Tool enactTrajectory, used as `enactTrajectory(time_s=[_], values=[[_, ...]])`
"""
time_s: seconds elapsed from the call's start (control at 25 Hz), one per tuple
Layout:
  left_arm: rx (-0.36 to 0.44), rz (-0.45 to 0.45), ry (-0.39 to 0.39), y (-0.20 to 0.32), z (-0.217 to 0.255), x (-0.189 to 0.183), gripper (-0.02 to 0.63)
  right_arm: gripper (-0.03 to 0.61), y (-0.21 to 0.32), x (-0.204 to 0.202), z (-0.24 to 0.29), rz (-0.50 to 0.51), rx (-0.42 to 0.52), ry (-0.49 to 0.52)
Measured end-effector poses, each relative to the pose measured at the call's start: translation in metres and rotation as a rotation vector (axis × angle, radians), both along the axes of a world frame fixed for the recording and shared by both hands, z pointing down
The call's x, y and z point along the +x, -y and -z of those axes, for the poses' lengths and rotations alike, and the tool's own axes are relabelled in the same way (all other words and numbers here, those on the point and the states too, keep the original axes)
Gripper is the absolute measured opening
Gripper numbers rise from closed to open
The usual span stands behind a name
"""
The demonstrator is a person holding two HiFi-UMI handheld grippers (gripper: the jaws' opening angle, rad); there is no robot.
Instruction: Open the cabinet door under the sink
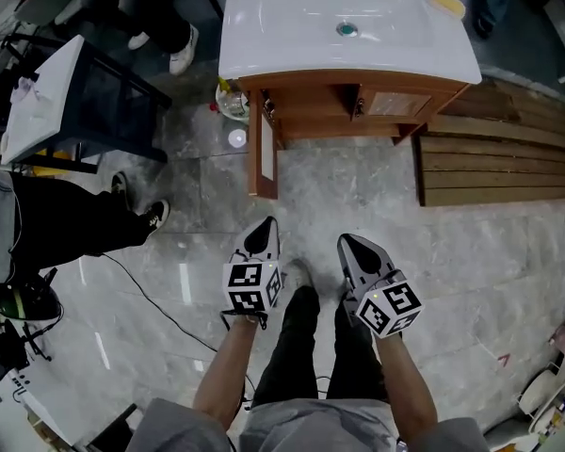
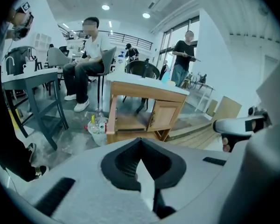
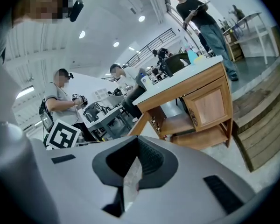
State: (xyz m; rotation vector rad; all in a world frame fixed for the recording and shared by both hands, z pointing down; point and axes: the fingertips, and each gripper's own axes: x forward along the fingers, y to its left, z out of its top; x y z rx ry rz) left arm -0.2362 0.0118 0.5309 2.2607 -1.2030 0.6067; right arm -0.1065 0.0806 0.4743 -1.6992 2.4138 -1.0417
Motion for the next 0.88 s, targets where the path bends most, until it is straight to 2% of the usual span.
enactTrajectory(time_s=[0.44,0.64,0.88], values=[[0.139,-0.109,-0.089,-0.037,0.149,0.067,0.008,0.009,-0.007,0.017,0.101,0.019,0.086,0.005],[0.215,-0.121,-0.114,-0.049,0.213,0.083,0.008,0.009,-0.012,0.029,0.160,0.011,0.156,-0.020],[0.344,-0.168,-0.135,-0.052,0.288,0.102,0.008,0.009,-0.013,0.040,0.227,-0.021,0.266,-0.054]])
